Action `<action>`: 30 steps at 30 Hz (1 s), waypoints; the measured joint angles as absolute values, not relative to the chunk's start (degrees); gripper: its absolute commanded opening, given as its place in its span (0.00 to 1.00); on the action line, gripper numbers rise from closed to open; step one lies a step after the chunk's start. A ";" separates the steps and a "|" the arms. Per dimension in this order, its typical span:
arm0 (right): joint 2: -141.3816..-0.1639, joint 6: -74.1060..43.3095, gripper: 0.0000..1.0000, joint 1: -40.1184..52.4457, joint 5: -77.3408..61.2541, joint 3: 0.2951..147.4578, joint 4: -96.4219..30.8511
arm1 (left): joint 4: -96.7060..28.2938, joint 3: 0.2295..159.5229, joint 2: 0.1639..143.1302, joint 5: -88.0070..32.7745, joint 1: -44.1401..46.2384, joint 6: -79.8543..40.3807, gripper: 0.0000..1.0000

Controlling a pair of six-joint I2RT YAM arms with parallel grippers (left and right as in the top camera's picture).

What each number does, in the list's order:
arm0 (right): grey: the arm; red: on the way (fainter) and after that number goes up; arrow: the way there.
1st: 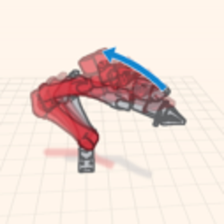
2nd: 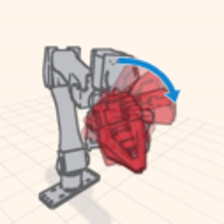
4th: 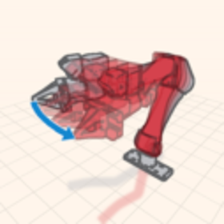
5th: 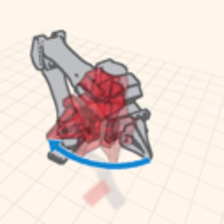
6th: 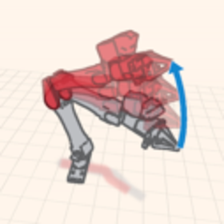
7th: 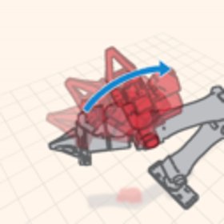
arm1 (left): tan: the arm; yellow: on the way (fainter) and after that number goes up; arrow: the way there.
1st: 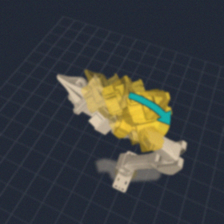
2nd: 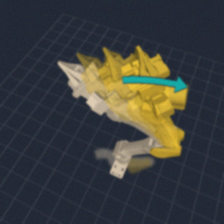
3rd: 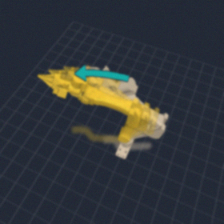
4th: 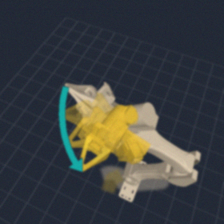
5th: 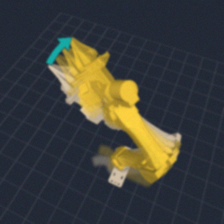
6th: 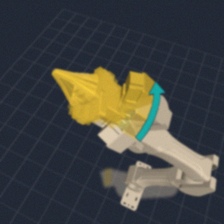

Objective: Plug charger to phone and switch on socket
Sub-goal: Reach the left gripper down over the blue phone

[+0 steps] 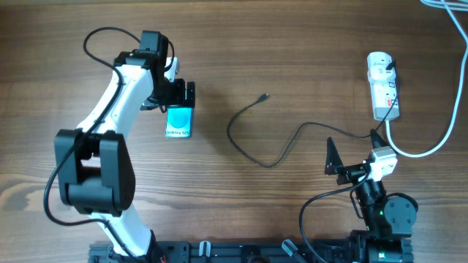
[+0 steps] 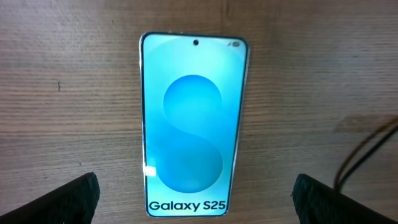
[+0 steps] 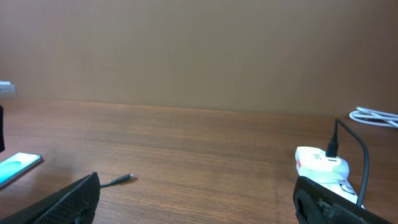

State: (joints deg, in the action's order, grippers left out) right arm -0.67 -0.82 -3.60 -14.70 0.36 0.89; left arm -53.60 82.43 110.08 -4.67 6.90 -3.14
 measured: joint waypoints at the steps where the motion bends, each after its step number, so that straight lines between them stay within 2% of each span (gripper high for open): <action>1: -0.67 -0.82 0.99 -3.60 -14.70 0.36 0.89 | -53.84 82.48 110.69 -4.43 7.03 -3.33 0.98; 6: -0.67 -0.82 1.00 -3.60 -14.70 0.36 0.89 | -53.56 82.54 115.59 -4.10 7.18 -3.70 0.93; 30: -0.67 -0.82 1.00 -3.60 -14.70 0.36 0.86 | -49.01 82.50 119.50 1.10 10.02 -2.42 0.85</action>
State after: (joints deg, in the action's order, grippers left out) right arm -0.67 -0.82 -3.60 -14.70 0.36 0.86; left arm -49.01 82.50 119.50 1.10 10.02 -2.42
